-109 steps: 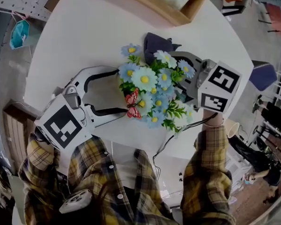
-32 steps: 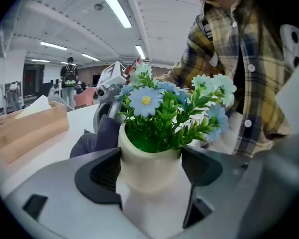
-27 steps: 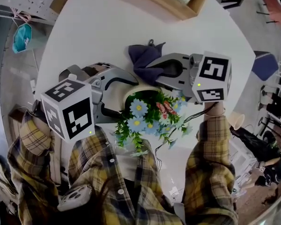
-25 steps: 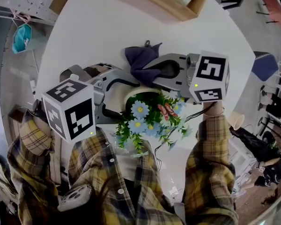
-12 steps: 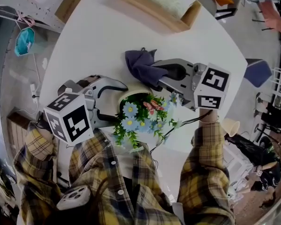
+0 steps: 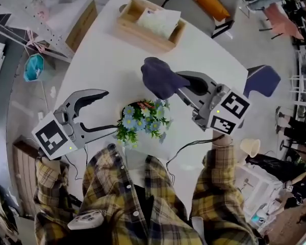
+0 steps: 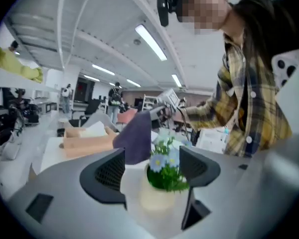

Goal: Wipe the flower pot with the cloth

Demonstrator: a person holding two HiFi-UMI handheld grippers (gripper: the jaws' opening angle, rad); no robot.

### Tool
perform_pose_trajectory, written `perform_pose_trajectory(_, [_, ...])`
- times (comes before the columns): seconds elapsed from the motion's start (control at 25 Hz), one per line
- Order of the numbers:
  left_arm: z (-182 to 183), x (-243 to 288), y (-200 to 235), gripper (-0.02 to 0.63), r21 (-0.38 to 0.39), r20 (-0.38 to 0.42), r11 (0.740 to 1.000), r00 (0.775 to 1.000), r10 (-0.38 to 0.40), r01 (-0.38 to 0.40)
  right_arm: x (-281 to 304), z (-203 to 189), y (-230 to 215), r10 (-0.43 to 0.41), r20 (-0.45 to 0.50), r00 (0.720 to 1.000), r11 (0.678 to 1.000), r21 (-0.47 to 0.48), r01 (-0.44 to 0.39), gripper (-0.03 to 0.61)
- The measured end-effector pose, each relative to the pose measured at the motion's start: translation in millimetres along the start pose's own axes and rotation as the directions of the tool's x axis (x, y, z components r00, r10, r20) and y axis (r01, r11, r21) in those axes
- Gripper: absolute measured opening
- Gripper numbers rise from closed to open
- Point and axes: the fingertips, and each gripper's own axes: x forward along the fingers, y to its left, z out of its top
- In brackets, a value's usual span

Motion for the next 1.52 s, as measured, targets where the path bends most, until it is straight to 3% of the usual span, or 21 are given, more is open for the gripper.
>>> perform_pose_trajectory(0.12, [59, -7, -5, 0.294, -0.008, 0.133, 0.99, 0.981, 0.138, -0.138, -30, 34, 14, -0.087, 0.069, 0.994, 0.995, -0.048, 0.091, 0.015])
perform_pose_trajectory(0.24, [107, -6, -20, 0.259, -0.018, 0.21, 0.973, 0.95, 0.23, -0.231, -59, 66, 36, -0.152, 0.135, 0.979, 0.983, -0.085, 0.164, 0.015])
perform_pose_trajectory(0.36, [145, -5, -30, 0.193, -0.062, 0.28, 0.958, 0.917, 0.285, -0.279, -86, 98, 54, -0.204, 0.234, 0.951, 0.967, -0.103, 0.233, 0.015])
perform_pose_trajectory(0.48, [170, -4, -43, 0.132, -0.082, 0.336, 0.957, 0.897, 0.288, -0.277, -111, 119, 71, -0.266, 0.327, 0.907, 0.948, -0.08, 0.307, 0.015])
perform_pose_trajectory(0.64, [187, 7, -58, 0.077, -0.064, 0.342, 0.955, 0.892, 0.295, -0.291, -138, 125, 92, -0.316, 0.412, 0.855, 0.935, -0.021, 0.355, 0.015])
perform_pose_trajectory(0.84, [201, 25, -76, 0.013, -0.029, 0.33, 0.957, 0.901, 0.283, -0.29, -157, 109, 108, -0.361, 0.436, 0.824, 0.925, 0.053, 0.377, 0.015])
perform_pose_trajectory(1.08, [205, 43, -89, 0.009, -0.006, 0.302, 0.963, 0.917, 0.26, -0.271, -176, 98, 114, -0.4, 0.432, 0.808, 0.909, 0.074, 0.41, 0.015])
perform_pose_trajectory(1.52, [202, 51, -80, 0.009, -0.003, 0.282, 0.964, 0.924, 0.258, -0.268, -175, 97, 106, -0.42, 0.425, 0.802, 0.901, 0.086, 0.426, 0.015])
